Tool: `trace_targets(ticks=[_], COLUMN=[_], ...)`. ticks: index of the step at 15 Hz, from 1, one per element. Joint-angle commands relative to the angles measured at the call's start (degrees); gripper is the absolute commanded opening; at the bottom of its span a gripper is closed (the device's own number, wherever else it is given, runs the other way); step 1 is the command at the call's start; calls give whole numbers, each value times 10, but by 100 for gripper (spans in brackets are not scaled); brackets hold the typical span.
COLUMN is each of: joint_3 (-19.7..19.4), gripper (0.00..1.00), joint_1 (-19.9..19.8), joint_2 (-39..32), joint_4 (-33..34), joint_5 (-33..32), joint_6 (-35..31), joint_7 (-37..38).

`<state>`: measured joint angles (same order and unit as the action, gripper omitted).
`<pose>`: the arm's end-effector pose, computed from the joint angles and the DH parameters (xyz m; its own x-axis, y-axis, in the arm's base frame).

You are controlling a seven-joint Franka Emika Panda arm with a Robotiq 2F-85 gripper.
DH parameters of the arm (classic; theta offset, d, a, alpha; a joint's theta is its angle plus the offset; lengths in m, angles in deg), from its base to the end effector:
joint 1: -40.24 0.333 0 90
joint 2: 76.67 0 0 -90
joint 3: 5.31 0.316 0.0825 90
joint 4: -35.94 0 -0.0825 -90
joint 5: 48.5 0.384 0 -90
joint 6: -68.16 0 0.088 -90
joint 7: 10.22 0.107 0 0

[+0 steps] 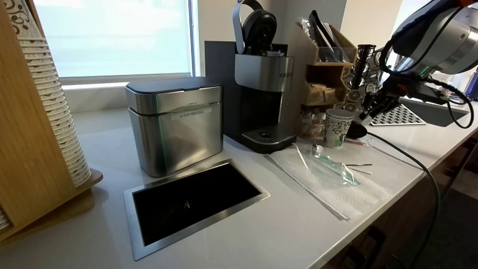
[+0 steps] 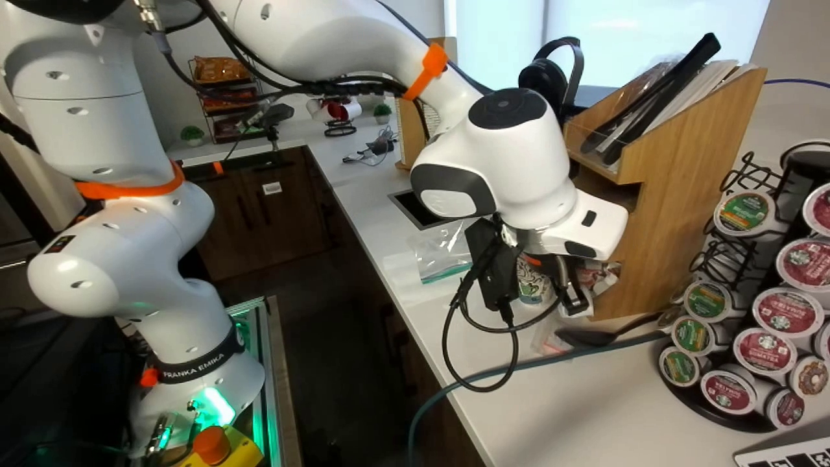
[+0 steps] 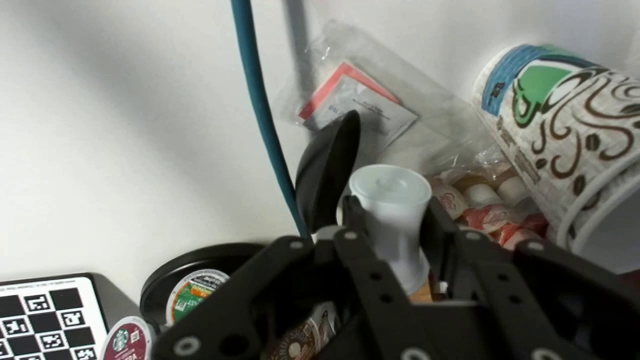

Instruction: Put the coffee pods from the counter inside the two stacked coffee cups.

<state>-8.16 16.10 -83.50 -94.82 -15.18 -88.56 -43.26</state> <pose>0.4832 -0.2696 0.3327 0.8354 -0.3859 0.3913 -0.3410 -0.9223 -0.1816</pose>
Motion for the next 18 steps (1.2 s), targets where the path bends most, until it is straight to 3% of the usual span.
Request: trace_targets(ticks=[1,5,11,18], joint_3=[11,26,44,65], gripper=[8,8,8,8], joint_1=[-1,14,44,64], joint_2=[64,127,147,125], joint_4=[-74,-123,-114,-91], joint_5=[60,127,118,92], joint_6=[-51,-108,-101,-91], joint_7=[-60,-157,-209,-214])
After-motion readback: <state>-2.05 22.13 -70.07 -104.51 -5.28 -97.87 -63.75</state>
